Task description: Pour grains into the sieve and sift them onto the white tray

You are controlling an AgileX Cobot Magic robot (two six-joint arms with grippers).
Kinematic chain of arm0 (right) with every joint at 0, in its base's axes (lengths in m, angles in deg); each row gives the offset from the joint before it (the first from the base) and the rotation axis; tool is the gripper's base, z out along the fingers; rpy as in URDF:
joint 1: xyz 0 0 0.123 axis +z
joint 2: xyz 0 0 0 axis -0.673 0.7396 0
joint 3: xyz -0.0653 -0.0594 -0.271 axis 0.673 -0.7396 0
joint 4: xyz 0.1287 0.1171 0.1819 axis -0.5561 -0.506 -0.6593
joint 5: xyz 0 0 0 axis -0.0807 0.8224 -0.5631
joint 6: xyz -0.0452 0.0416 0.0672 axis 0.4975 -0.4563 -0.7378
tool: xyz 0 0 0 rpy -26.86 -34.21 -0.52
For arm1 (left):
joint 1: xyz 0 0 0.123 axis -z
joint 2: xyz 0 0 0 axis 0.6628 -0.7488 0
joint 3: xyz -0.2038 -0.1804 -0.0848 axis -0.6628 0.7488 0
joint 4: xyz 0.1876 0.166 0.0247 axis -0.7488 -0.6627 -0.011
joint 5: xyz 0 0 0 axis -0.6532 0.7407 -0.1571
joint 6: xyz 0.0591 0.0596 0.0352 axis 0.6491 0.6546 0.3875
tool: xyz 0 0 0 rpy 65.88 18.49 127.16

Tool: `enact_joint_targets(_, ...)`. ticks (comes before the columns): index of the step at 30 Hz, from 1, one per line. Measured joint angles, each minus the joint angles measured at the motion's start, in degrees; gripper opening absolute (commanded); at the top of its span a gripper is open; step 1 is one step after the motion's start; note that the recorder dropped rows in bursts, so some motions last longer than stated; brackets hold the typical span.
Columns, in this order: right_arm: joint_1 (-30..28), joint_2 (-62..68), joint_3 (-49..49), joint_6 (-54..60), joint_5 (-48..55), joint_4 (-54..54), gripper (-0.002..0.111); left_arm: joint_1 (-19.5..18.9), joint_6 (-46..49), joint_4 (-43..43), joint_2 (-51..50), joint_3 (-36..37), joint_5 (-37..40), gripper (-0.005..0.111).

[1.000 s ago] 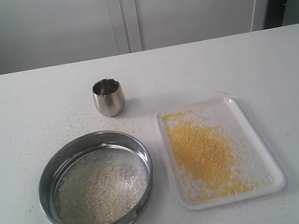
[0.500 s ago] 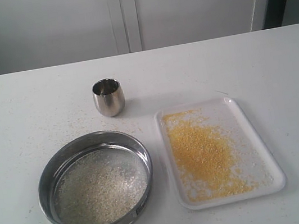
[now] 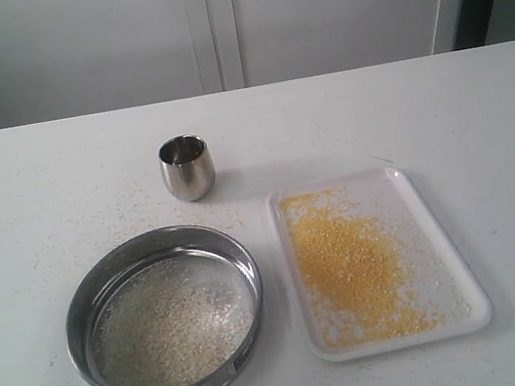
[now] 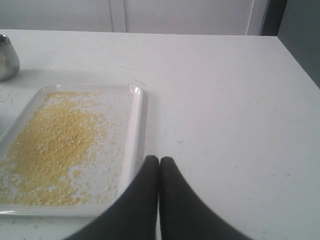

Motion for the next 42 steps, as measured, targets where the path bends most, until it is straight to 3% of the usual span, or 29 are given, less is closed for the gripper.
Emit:
enact_joint_targets(35,0.0,0.0,-2.4,0.0,-3.1,0.1,0.0,0.0,0.0,0.0,0.8,0.0,0.0,0.0)
enact_joint_targets(42,0.0,0.0,-2.4,0.0,-3.1,0.1,0.0,-3.6,0.7,0.0,6.0,0.0,-2.6,0.0)
